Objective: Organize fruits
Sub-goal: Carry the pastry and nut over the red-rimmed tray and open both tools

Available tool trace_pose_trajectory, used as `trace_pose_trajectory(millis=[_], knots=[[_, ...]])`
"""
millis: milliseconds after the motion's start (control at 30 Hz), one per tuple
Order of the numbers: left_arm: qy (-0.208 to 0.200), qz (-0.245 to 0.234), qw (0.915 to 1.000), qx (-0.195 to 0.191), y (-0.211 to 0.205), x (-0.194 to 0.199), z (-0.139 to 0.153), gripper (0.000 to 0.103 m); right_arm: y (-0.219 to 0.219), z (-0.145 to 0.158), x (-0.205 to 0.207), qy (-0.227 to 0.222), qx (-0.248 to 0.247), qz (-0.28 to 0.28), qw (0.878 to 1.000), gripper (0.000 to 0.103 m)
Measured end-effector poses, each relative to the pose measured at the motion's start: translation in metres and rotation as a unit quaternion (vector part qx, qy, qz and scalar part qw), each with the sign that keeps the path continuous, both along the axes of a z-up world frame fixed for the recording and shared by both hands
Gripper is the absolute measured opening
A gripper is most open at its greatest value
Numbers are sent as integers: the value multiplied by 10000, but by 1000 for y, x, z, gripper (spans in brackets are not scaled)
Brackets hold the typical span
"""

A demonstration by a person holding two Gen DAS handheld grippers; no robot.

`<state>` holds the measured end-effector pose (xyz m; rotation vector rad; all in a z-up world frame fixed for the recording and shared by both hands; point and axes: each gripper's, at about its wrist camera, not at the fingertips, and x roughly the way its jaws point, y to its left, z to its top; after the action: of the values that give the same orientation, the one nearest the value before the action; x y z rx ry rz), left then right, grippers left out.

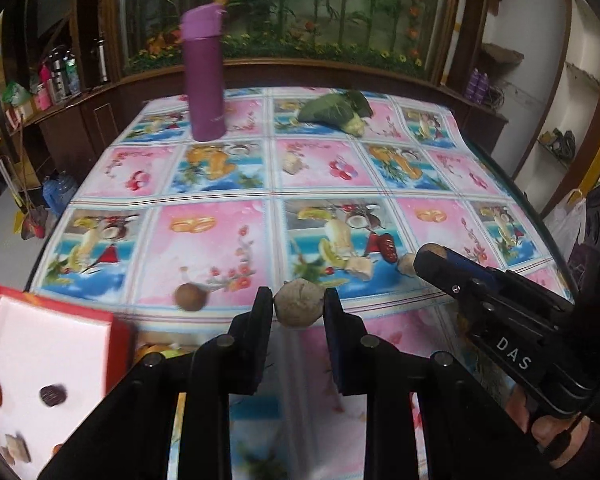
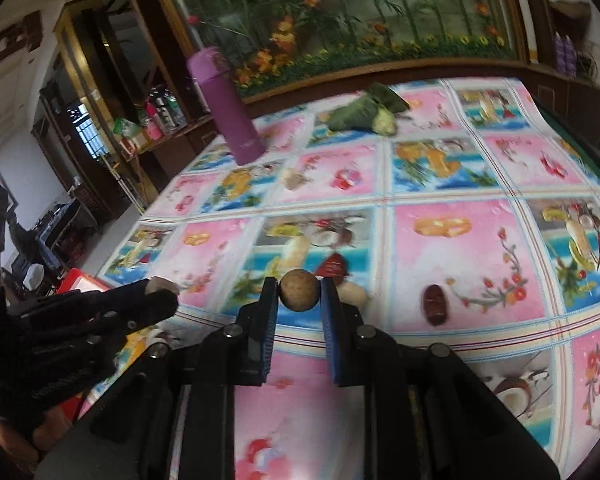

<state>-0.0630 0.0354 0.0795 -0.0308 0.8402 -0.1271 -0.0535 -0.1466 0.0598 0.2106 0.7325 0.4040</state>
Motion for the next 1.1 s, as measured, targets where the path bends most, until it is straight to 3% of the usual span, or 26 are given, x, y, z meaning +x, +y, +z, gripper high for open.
trace_pose_trajectory(millis=[200, 367, 567, 700, 900, 1100], knots=[[-277, 366, 9989, 103, 52, -39, 21, 25, 38, 7, -17, -128, -125, 183, 9997, 23], [-312, 815, 9961, 95, 104, -65, 27, 25, 93, 20, -32, -157, -203, 811, 9964, 23], [-342, 1669, 9854, 77, 180, -91, 27, 25, 170, 39, -47, -193, -226, 1691, 9851, 23], [-327, 1995, 9790, 250, 210, -101, 25, 25, 212, 41, -53, -148, -308, 2082, 9775, 23], [-21, 1951, 9804, 267, 228, -101, 2, 25, 259, 21, -48, 172, -638, 2306, 9708, 23], [55, 1874, 9819, 285, 232, -92, -4, 25, 272, 6, -41, 368, -861, 2246, 9699, 23]])
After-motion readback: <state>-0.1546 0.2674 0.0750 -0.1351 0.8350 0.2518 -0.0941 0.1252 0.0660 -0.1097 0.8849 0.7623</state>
